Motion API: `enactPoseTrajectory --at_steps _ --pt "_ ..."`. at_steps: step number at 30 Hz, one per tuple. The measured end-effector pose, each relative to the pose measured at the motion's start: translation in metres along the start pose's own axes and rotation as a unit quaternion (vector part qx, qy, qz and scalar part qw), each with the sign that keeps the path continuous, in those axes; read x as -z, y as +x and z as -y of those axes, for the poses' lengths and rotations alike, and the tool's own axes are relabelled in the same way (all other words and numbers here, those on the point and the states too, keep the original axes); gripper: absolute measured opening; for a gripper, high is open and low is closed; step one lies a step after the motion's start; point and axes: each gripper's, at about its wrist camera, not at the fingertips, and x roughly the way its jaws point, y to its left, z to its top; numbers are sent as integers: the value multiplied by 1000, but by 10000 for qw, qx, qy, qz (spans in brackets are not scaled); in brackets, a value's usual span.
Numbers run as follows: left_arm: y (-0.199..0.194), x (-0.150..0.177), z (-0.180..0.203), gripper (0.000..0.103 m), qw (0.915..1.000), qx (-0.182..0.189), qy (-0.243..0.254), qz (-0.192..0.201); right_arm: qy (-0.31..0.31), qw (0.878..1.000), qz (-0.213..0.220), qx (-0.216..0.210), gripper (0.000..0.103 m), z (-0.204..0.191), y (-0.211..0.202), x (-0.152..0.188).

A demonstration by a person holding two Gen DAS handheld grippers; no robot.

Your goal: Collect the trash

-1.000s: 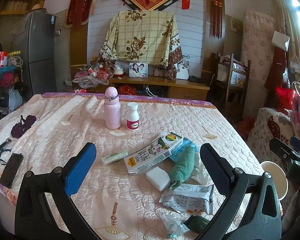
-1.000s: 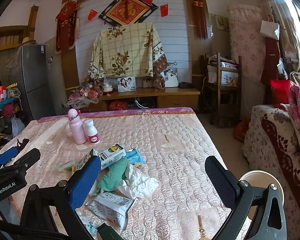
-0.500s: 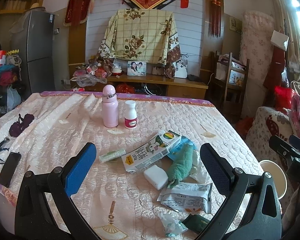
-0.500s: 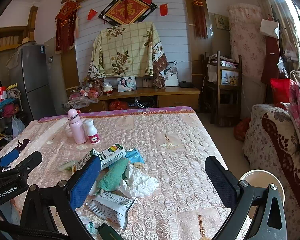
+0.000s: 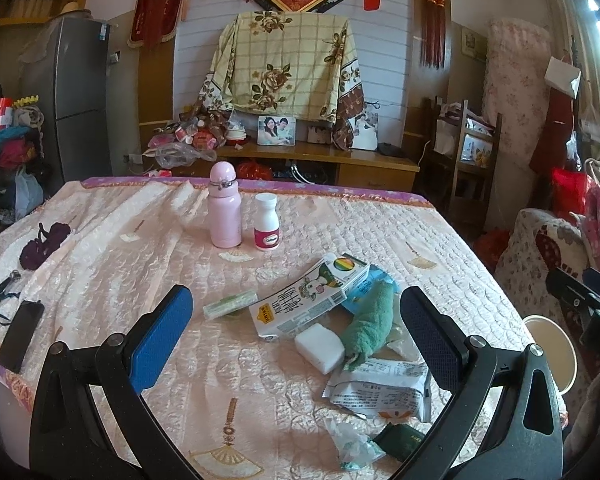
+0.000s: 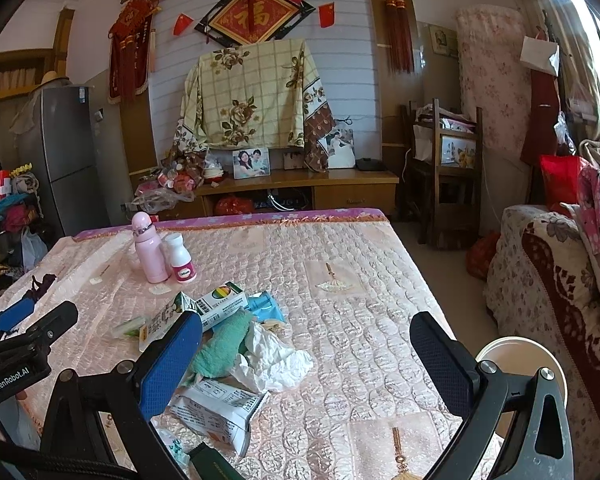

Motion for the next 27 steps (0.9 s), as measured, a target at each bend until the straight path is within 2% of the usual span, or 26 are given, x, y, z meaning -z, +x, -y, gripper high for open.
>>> enactPoseTrajectory --at_steps 14,27 --pt "18 5 -11 103 9994 93 119 -310 26 9999 -163 23 103 5 11 6" --pt "52 13 -25 103 9969 309 279 -667 8 9983 -586 19 103 7 38 16"
